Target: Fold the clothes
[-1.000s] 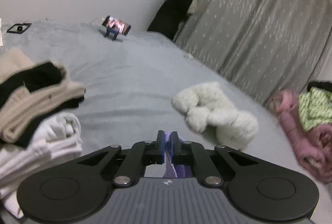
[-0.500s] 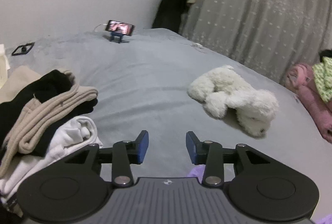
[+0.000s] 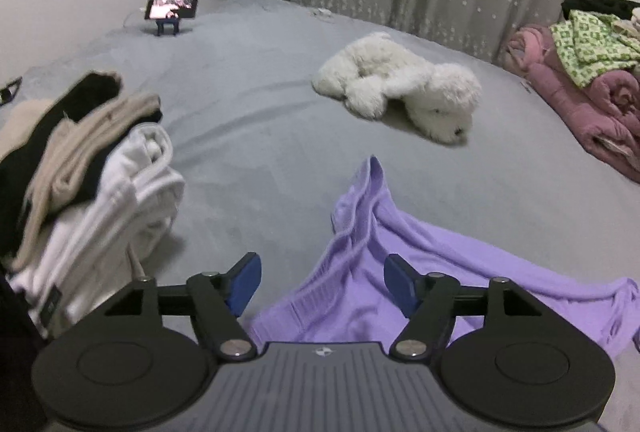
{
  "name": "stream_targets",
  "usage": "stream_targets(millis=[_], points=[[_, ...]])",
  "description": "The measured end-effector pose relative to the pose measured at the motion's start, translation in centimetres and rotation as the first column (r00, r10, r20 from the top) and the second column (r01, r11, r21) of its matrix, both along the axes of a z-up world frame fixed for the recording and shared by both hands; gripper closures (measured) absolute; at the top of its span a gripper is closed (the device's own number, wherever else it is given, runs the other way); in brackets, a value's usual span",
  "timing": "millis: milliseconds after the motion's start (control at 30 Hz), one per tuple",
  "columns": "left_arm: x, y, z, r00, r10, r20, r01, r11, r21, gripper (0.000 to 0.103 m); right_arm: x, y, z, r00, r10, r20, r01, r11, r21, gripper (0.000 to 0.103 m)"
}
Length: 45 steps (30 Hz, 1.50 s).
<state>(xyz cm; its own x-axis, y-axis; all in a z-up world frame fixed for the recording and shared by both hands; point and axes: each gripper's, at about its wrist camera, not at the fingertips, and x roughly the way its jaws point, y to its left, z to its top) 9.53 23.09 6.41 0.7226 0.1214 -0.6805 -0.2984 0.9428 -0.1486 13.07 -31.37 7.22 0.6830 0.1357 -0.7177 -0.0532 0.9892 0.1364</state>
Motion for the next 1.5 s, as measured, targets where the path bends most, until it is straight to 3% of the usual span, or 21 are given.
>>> stream_targets(millis=[100,133,200,233,267,300,367,400,500,567,800,900,1033,1167,1267,1367,1433,1500], points=[[0.3,-0.1,-1.1,0.999,0.021,-0.045,-0.018,0.997,0.077,0.036,0.8,0.3,-1.0,0.998,-0.056,-0.010,0.057,0.996,0.071,0.052],[0.3,0.0,-1.4,0.998,0.021,-0.054,-0.017,0.997,0.078,0.036,1.0,0.5,-1.3,0.997,-0.078,-0.010,0.079,0.991,0.105,0.060],[0.4,0.3,-2.0,0.997,0.001,-0.079,0.004,0.998,0.060,0.054,1.2,1.2,-1.8,0.997,-0.079,-0.017,0.080,0.990,0.116,0.068],[0.6,0.4,-2.3,0.995,-0.008,-0.099,0.013,0.998,0.056,0.082,1.3,1.9,-2.2,0.997,-0.069,-0.024,0.071,0.994,0.081,0.068],[0.7,0.6,-2.5,0.994,-0.005,-0.111,0.010,0.999,0.048,0.093,1.3,2.4,-2.5,0.998,-0.062,-0.032,0.063,0.997,0.046,0.072],[0.7,0.9,-2.7,0.992,-0.001,-0.122,0.006,0.999,0.040,0.093,1.2,2.9,-2.9,0.997,-0.058,-0.041,0.059,0.998,0.010,0.077],[0.6,1.3,-2.6,0.993,0.005,-0.117,-0.008,1.000,-0.020,0.098,1.1,2.9,-3.0,0.996,-0.071,-0.048,0.071,0.997,-0.001,0.098],[0.5,1.7,-2.3,0.994,0.012,-0.108,-0.018,0.998,-0.061,0.099,0.9,2.6,-2.8,0.996,-0.085,-0.036,0.085,0.996,0.004,0.098],[-0.5,3.5,-1.4,0.996,0.069,-0.064,-0.083,0.964,-0.251,0.100,0.1,1.6,-0.8,0.989,-0.139,0.053,0.139,0.990,0.008,0.098],[-1.4,4.7,-0.7,0.993,0.118,-0.030,-0.121,0.935,-0.334,0.100,-1.0,0.8,1.2,0.978,-0.172,0.120,0.169,0.985,0.032,0.098],[-3.1,7.5,-1.5,0.969,0.239,-0.069,-0.244,0.859,-0.450,0.100,-8.6,-3.0,7.4,0.895,-0.303,0.328,0.248,0.948,0.200,0.098],[-3.4,7.9,-1.8,0.966,0.244,-0.083,-0.255,0.855,-0.452,0.100,-12.8,-4.0,8.7,0.874,-0.323,0.363,0.250,0.939,0.236,0.098],[-3.7,8.1,-2.1,0.966,0.237,-0.100,-0.257,0.864,-0.433,0.100,-17.6,-5.0,6.3,0.903,-0.338,0.267,0.281,0.932,0.229,0.098],[-4.0,8.3,-2.3,0.966,0.230,-0.117,-0.258,0.873,-0.413,0.100,-19.2,-5.6,2.0,0.938,-0.338,0.077,0.329,0.938,0.113,0.098],[-4.2,8.5,-2.6,0.965,0.225,-0.131,-0.259,0.880,-0.399,0.100,-20.0,-5.9,1.2,0.933,-0.360,0.011,0.358,0.929,0.091,0.098],[-4.4,8.6,-2.8,0.965,0.221,-0.144,-0.260,0.886,-0.384,0.100,-21.2,-6.1,0.7,0.906,-0.423,-0.015,0.423,0.906,-0.002,0.098],[-4.5,8.6,-2.8,0.965,0.217,-0.147,-0.258,0.890,-0.375,0.100,-21.8,-6.7,0.5,0.897,-0.441,-0.026,0.442,0.897,0.006,0.097],[-4.2,8.3,-2.8,0.966,0.209,-0.154,-0.252,0.899,-0.359,0.100,-21.9,-7.0,0.8,0.909,-0.417,-0.008,0.417,0.906,0.068,0.091]])
